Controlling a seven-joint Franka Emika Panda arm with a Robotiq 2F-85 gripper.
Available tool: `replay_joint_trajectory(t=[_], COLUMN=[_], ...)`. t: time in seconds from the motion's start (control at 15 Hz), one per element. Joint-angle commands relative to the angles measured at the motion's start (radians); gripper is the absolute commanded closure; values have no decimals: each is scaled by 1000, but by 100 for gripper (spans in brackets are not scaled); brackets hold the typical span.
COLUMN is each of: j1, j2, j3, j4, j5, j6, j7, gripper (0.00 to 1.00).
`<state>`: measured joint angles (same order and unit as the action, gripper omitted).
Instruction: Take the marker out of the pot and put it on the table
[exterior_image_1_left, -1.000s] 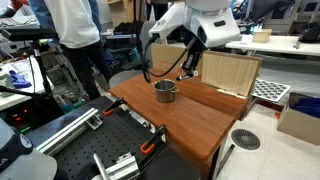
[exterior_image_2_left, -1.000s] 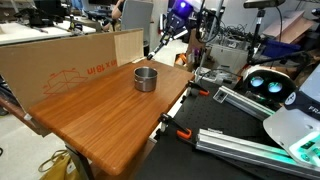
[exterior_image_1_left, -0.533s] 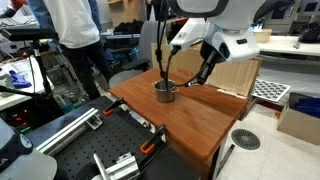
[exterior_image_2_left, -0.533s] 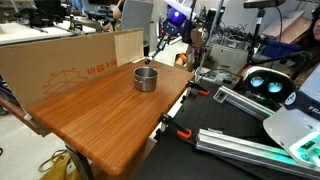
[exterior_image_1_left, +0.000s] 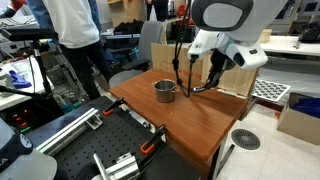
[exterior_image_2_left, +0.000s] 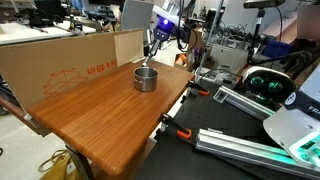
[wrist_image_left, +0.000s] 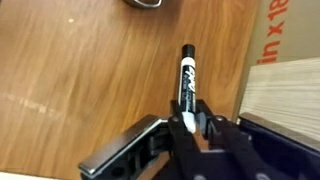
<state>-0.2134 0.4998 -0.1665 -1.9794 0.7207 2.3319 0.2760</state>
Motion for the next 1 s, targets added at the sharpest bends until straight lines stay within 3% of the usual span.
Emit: replay_joint_trajectory(t=[0.0,0.47,0.67,0.73,0.8,0.93], j1=[14,90,99,100,97,91], j2=[84,202,214,212,215,211], j3=[-1,-27,-25,-25,-22,-17], j4=[97,177,200,201,209,208], j5=[-116,-318,-352,-354,-355,-347], j6=[-47,-50,-60,-63,-71,-67], j7=[73,243,276,286,291,289], gripper=[95,95,95,85,55,53])
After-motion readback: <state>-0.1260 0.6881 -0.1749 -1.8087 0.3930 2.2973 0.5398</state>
